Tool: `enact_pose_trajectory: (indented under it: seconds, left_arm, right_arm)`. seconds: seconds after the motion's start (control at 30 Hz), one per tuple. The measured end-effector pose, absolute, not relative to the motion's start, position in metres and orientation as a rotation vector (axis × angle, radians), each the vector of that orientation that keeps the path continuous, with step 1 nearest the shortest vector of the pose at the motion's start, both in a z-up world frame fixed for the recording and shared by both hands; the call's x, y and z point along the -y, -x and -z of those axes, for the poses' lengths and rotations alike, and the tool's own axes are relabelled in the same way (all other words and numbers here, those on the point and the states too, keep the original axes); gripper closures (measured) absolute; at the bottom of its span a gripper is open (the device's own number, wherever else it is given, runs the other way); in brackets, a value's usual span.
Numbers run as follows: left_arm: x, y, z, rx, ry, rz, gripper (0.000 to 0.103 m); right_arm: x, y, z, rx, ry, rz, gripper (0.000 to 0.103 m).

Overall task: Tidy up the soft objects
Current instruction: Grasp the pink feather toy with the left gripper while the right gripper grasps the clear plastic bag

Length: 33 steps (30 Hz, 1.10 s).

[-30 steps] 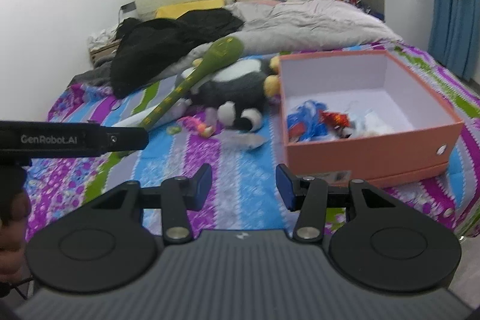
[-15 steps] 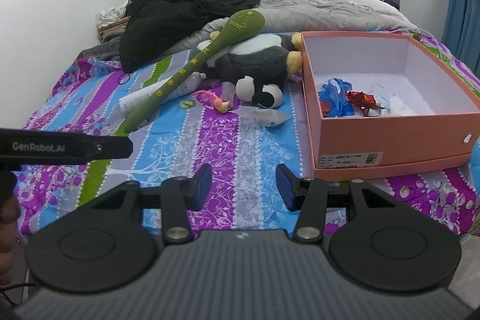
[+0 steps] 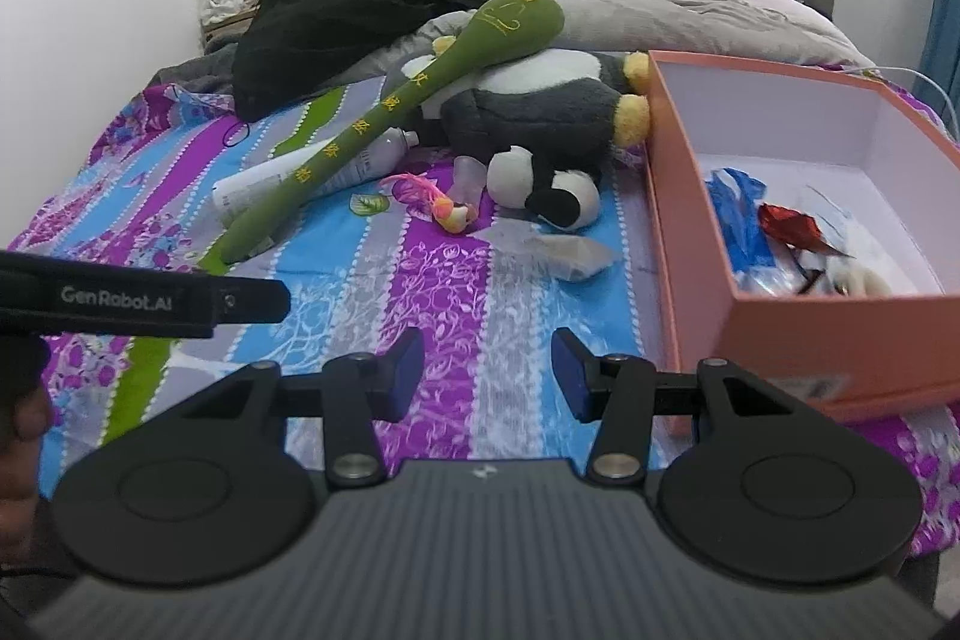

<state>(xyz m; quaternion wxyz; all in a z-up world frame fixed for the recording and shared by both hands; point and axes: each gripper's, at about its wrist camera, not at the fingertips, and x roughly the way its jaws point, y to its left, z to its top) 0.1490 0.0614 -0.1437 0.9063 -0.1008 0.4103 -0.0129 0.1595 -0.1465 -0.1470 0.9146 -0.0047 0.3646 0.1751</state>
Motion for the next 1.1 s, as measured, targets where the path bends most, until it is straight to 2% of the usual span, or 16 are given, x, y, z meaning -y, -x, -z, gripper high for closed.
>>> enact_pose_trajectory:
  seconds: [0.27, 0.77, 1.1]
  left_arm:
    - [-0.083, -0.186, 0.167, -0.84, 0.245, 0.018, 0.03]
    - [-0.077, -0.292, 0.211, -0.84, 0.448, 0.068, 0.03]
    - [-0.08, -0.336, 0.234, -0.859, 0.478, 0.062, 0.032]
  right_arm:
    - [0.131, -0.191, 0.167, -0.735, 0.057, -0.335, 0.053]
    - [0.104, -0.246, 0.198, -0.727, 0.394, -0.314, 0.053]
    - [0.103, -0.276, 0.215, -0.75, 0.452, -0.33, 0.053]
